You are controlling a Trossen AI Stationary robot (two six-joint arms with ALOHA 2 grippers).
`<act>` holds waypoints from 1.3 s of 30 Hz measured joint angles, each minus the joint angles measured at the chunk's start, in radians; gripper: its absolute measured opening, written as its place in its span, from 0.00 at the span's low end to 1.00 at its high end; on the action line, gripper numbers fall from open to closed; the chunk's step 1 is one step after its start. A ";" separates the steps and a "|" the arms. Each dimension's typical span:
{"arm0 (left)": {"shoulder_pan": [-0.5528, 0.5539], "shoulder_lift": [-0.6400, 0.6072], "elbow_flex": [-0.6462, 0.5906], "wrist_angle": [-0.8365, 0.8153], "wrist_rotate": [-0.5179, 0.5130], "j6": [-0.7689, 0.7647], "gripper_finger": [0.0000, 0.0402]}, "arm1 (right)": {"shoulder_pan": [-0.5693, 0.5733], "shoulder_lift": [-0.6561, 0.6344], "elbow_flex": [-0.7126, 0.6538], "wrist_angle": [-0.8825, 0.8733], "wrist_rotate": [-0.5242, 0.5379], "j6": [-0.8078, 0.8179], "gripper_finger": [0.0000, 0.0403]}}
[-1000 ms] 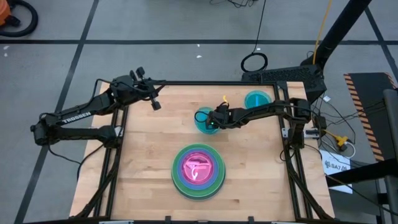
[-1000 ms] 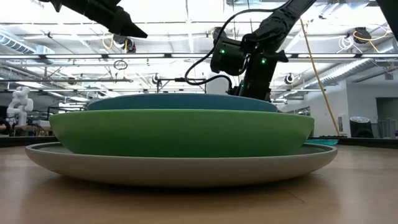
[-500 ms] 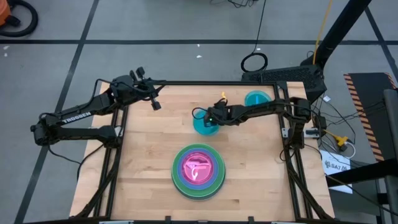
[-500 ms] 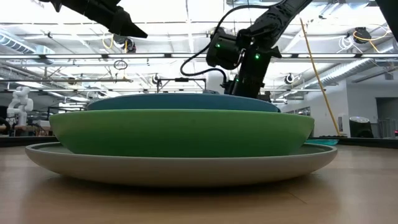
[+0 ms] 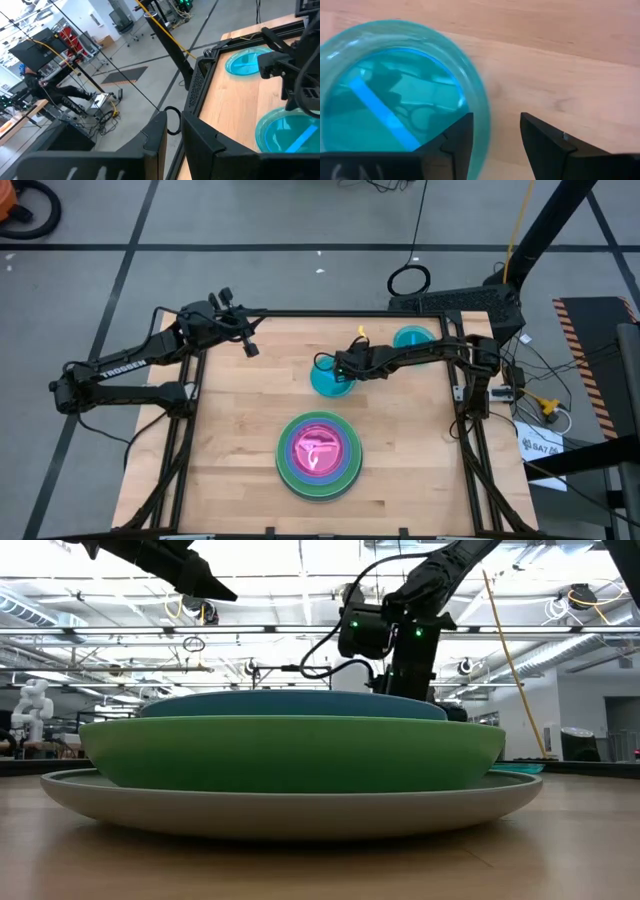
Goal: Stack plastic plates
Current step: Stack the bottom small blue plate on top of the small pink plate
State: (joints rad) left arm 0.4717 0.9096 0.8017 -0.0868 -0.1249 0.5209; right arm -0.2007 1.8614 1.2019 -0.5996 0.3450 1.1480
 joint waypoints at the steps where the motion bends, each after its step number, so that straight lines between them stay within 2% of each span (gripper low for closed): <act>1: 0.000 0.000 0.000 0.000 0.000 0.000 0.16 | 0.005 0.000 -0.008 0.018 0.000 0.012 0.38; 10: 0.000 0.000 0.000 0.000 0.000 -0.002 0.16 | 0.019 0.043 -0.047 0.139 0.006 0.037 0.38; 27: 0.000 0.000 0.000 0.000 0.000 -0.002 0.16 | 0.025 0.043 -0.049 0.204 0.044 0.008 0.09; 39: 0.000 0.000 0.000 0.000 0.000 -0.002 0.16 | 0.024 0.043 -0.049 0.235 0.047 -0.036 0.04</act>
State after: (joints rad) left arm 0.4717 0.9096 0.8017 -0.0868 -0.1249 0.5190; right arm -0.1764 1.9045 1.1526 -0.3649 0.3916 1.1119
